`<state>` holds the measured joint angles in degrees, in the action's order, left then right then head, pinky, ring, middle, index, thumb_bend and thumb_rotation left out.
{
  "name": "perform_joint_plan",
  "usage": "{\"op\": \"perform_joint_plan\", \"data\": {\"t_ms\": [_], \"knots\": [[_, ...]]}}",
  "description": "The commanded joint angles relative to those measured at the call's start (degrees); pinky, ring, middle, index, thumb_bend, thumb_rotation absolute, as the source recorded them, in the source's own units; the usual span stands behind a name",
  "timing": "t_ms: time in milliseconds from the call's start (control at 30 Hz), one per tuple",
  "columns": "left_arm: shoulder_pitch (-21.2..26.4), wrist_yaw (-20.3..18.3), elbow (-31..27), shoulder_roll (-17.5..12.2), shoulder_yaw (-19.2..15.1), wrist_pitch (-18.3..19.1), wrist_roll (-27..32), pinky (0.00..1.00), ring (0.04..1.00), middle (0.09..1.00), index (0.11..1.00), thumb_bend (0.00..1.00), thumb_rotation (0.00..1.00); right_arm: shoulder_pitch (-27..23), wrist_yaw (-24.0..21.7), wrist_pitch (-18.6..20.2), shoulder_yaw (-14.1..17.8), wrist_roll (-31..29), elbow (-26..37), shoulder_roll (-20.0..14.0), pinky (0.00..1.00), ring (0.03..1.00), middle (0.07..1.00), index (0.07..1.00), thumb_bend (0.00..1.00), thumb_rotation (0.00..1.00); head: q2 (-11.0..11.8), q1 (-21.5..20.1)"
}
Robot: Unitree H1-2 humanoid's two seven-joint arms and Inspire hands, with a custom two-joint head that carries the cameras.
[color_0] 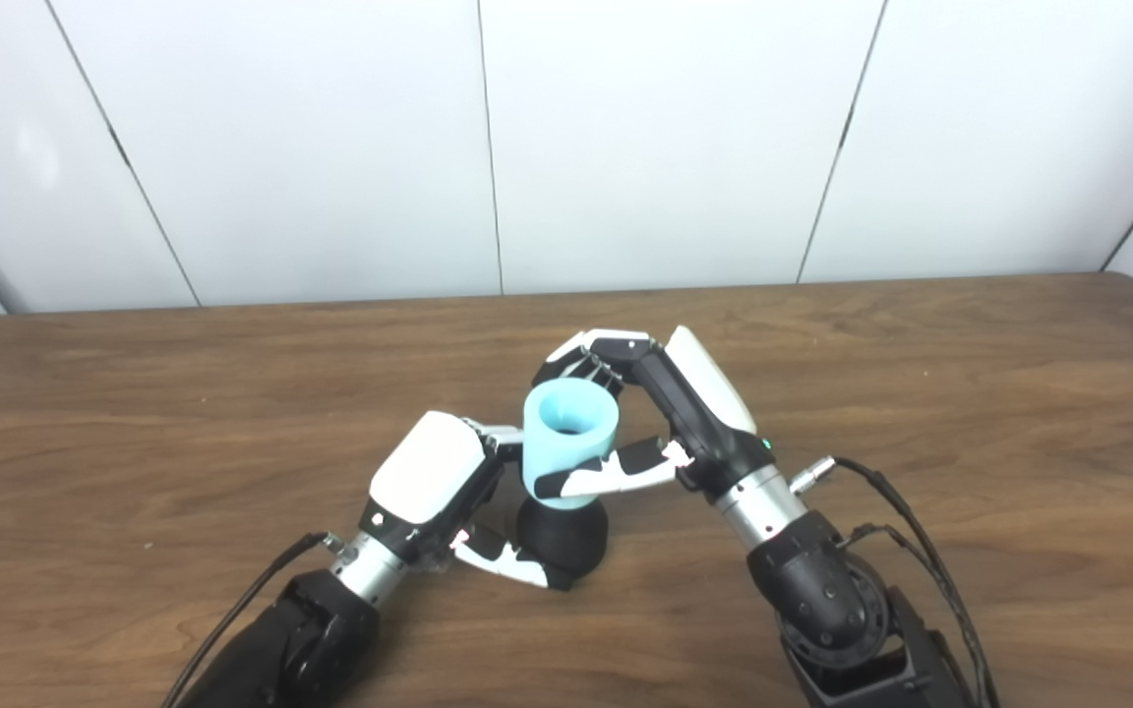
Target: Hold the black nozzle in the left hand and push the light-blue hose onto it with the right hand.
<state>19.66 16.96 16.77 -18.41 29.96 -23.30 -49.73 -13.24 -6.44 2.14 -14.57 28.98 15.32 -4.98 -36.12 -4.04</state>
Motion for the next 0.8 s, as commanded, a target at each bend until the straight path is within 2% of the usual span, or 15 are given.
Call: {"op": "perform_joint_plan", "data": {"t_ms": [0, 200, 300, 333, 367, 400, 433, 467, 500, 567, 767], "knots": [[-9.71, -1.69, 5.41, 2.03, 4.04, 0.06, -0.81, 0.13, 0.17, 0.471, 0.481, 0.52, 0.0, -0.53, 1.52, -2.09, 0.39, 3.07, 1.23, -1.7, 0.28, 0.377, 0.482, 0.543, 0.51, 0.0, -0.08, -0.04], [-9.76, -1.77, 5.48, 2.03, 3.95, -0.02, -0.59, 0.14, 0.179, 0.471, 0.481, 0.52, 0.0, 0.7, 4.36, -7.44, -0.52, 5.05, -0.69, -1.32, 0.28, 0.377, 0.486, 0.545, 0.51, 0.0, 0.09, 0.03], [-9.75, -1.85, 5.51, 2.02, 3.91, -0.15, -0.45, 0.13, 0.17, 0.471, 0.481, 0.52, 0.0, 1.06, 4.54, -7.24, -0.1, 3.86, -0.87, -0.6, 0.3, 0.397, 0.482, 0.535, 0.51, 0.0, 0.14, -0.02], [-9.75, -2.03, 5.47, 2.0, 3.92, -0.07, -0.44, 0.13, 0.167, 0.471, 0.481, 0.52, 0.0, 1.09, 3.7, -6.17, 0.0, 3.21, -0.39, -0.54, 0.34, 0.434, 0.502, 0.543, 0.61, 0.03, 0.14, -0.02], [-9.74, -2.11, 5.45, 2.01, 3.93, 0.0, -0.46, 0.13, 0.17, 0.471, 0.481, 0.52, 0.0, 1.07, 2.54, -4.76, 0.01, 2.68, 0.24, -0.58, 0.4, 0.496, 0.552, 0.591, 0.79, 0.13, 0.14, -0.02], [-9.74, -2.16, 5.42, 2.01, 3.93, 0.07, -0.5, 0.13, 0.174, 0.471, 0.481, 0.52, 0.0, 1.04, 1.5, -3.47, -0.02, 2.34, 0.79, -0.65, 0.46, 0.563, 0.613, 0.653, 0.89, 0.22, 0.14, -0.02], [-9.73, -2.14, 5.4, 2.01, 3.96, 0.1, -0.59, 0.14, 0.177, 0.471, 0.481, 0.52, 0.0, 1.0, 0.33, -1.93, -0.09, 2.07, 1.43, -0.74, 0.5, 0.61, 0.656, 0.697, 0.95, 0.28, 0.14, -0.02], [-9.72, -1.99, 5.46, 2.03, 3.97, 0.03, -0.64, 0.14, 0.18, 0.471, 0.481, 0.52, 0.0, 0.97, -0.88, -0.39, -0.13, 1.64, 2.07, -0.8, 0.58, 0.696, 0.741, 0.776, 0.98, 0.36, 0.14, -0.02], [-9.72, -1.96, 5.5, 2.05, 3.95, -0.02, -0.59, 0.14, 0.181, 0.471, 0.481, 0.52, 0.0, 0.98, -1.88, 0.86, -0.08, 1.12, 2.61, -0.77, 0.62, 0.745, 0.789, 0.82, 0.99, 0.4, 0.14, -0.02], [-9.7, -1.89, 5.57, 2.08, 3.95, -0.04, -0.6, 0.14, 0.179, 0.471, 0.481, 0.52, 0.0, 1.04, -3.1, 2.46, -0.01, 0.66, 3.44, -0.67, 0.7, 0.814, 0.854, 0.874, 1.0, 0.42, 0.14, -0.02], [-9.6, -1.72, 5.94, 2.17, 3.96, -0.24, -0.51, 0.14, 0.176, 0.471, 0.481, 0.52, 0.0, 1.01, -3.89, 2.86, 0.14, -0.04, 3.74, -0.56, 0.73, 0.85, 0.894, 0.924, 1.0, 0.44, 0.18, 0.04]]}}
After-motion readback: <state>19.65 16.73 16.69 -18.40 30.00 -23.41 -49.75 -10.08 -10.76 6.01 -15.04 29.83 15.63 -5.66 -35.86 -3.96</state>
